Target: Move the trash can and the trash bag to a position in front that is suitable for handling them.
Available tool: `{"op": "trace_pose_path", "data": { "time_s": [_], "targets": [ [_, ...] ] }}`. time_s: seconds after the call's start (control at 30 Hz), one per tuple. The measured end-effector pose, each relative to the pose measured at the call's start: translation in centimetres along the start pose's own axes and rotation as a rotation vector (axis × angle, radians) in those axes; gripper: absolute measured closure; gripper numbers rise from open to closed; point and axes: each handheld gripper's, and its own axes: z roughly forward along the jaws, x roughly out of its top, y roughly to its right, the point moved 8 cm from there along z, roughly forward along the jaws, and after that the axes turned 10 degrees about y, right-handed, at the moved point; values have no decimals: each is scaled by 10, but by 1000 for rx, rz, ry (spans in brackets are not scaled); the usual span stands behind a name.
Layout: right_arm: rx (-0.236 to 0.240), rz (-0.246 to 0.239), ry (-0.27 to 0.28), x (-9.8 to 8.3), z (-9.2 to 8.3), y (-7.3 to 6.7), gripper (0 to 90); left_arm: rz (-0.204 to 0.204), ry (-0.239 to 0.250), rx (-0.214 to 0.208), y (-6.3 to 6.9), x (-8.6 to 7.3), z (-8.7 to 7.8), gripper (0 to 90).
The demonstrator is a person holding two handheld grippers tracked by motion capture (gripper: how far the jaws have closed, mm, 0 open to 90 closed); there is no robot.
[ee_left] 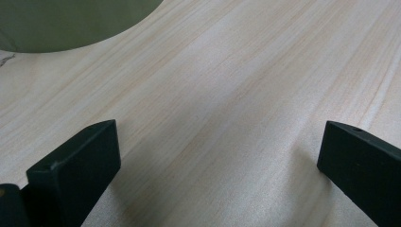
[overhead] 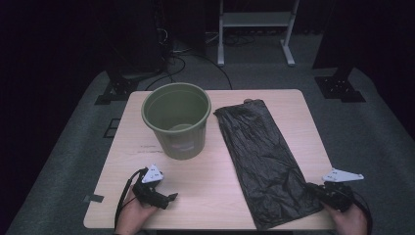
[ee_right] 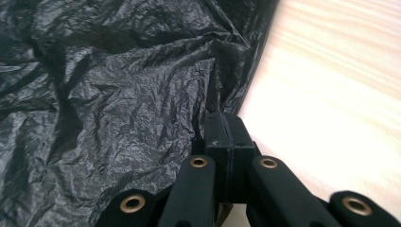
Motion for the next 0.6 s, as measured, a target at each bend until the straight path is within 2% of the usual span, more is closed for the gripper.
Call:
{"op": "trace_pose_path", "data": {
  "time_s": [0.33, 0.5, 0.6],
  "targets": [
    [-65, 50, 3, -23, -28, 18, 896, 0, 0, 0, 0, 0, 0, 0],
    [-90, 53, 22, -22, -33, 19, 743, 0, 0, -1, 0, 0, 0, 0],
    [-83, 46, 30, -15, -31, 17, 677, 1, 0, -1, 0, 0, 0, 0]
  ]
}}
